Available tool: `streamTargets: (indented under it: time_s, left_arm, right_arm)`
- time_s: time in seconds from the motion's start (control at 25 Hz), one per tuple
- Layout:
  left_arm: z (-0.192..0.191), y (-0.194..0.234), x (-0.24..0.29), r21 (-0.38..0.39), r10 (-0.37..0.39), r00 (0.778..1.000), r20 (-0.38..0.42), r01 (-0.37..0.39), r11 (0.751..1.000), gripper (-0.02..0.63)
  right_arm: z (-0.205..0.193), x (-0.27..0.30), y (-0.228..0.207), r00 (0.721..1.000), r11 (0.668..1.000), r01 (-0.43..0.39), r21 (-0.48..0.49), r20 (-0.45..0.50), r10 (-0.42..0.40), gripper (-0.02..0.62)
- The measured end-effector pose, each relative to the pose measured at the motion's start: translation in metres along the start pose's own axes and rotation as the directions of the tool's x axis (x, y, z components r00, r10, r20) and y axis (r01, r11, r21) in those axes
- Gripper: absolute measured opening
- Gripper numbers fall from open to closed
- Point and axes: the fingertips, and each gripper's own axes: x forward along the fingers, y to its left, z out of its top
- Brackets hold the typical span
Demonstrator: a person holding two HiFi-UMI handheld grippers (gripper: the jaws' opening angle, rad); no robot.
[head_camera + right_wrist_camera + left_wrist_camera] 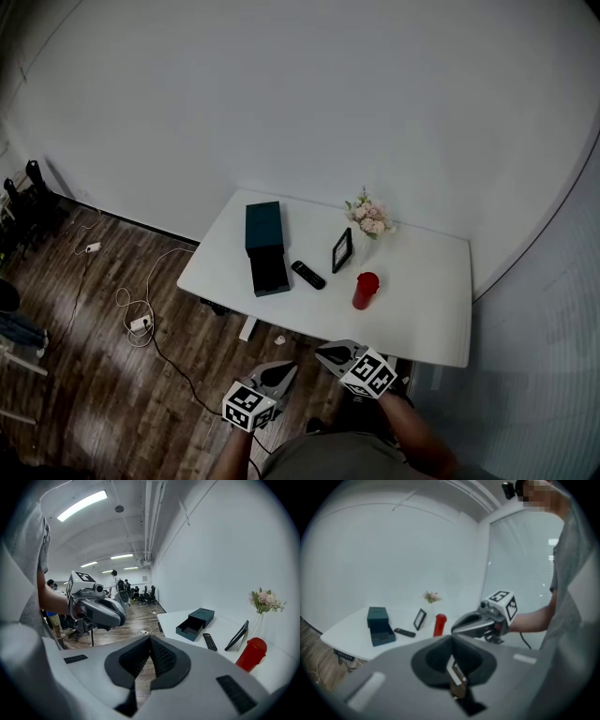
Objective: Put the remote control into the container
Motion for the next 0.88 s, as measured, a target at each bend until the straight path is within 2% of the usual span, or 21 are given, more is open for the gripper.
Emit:
streamTargets:
  time_s: [0.44, 0.88]
  left_arm:
    - [0.013, 0.012, 0.029, -0.030, 0.050, 0.998, -0.023, -0.051, 0.998, 0.000]
    - [0.034, 0.022, 0.066, -0.048, 0.105, 0.994, -0.008, -0.105, 0.993, 0.000]
  right_arm:
    - [0.001, 0.004, -0.035, 0.997, 0.997, -0.071, 0.012, -0.009, 0.071, 0.017]
    - [-0.003, -0.001, -0.072, 0.990, 0.990, -0.138, -0.011, -0.040, 0.138, 0.016]
